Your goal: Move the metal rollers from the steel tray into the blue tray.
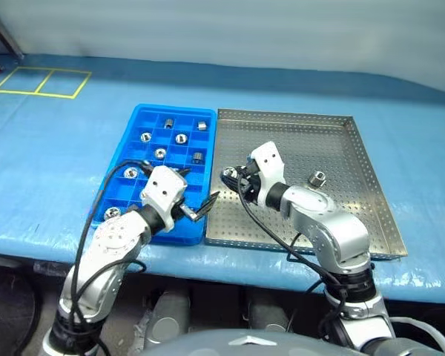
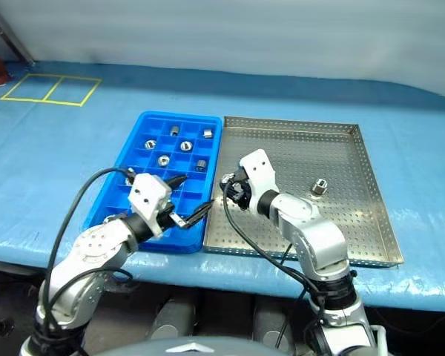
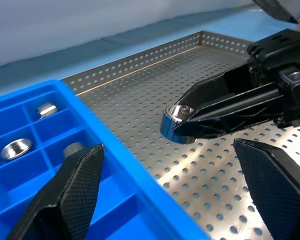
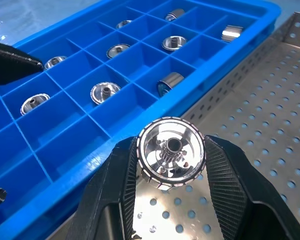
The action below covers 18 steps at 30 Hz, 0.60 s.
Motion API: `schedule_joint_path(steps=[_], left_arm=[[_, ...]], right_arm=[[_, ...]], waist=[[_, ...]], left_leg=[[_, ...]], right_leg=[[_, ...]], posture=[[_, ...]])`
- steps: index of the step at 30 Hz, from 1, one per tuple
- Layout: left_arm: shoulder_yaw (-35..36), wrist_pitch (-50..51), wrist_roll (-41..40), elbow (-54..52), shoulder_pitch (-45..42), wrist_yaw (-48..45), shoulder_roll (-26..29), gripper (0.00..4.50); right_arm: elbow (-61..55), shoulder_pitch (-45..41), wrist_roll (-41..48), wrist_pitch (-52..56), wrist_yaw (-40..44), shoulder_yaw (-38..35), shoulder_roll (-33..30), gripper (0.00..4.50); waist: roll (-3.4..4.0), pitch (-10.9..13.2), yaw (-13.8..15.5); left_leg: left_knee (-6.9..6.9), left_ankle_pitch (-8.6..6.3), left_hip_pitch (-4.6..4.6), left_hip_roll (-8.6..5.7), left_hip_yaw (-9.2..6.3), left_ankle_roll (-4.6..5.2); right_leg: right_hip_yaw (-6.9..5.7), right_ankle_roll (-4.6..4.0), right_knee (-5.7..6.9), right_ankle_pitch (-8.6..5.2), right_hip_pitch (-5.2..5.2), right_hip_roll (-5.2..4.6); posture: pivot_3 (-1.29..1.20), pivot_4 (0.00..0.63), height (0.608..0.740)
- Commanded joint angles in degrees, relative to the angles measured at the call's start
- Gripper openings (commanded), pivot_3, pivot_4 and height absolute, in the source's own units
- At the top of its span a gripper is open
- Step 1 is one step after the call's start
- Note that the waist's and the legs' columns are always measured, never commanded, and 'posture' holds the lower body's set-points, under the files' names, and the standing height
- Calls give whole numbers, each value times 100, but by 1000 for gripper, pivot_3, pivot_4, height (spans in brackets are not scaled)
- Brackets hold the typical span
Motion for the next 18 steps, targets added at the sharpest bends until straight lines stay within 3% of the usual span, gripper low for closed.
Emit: schedule_joint_path(steps=[1,12,18], left_arm=[[321,176,-22,-617,197,167,111,4500],[932,622,-93,-1179,999,383,258,4500],[1147,718,-224,-1378,1309,316,341,4500]], right_arm=[[33,-241,93,-332,154,169,56,1689],[409,-403,129,-660,691,1151,197,1689],[598,-464,103,-834,766,1317,266,1689]], waist=[[0,0,115],[-1,0,532],[-1,0,685]], left_leg=[[0,0,0,0,0,0],[-1,-1,-2,1,1,-2],[-3,-2,-3,4,1,-4]], right_leg=[[-1,-1,0,-1,0,0],[-3,-4,-3,-2,-5,-1],[-8,-6,-3,-4,-8,-1]], posture=[[423,150,740],[476,150,740],[490,150,740]])
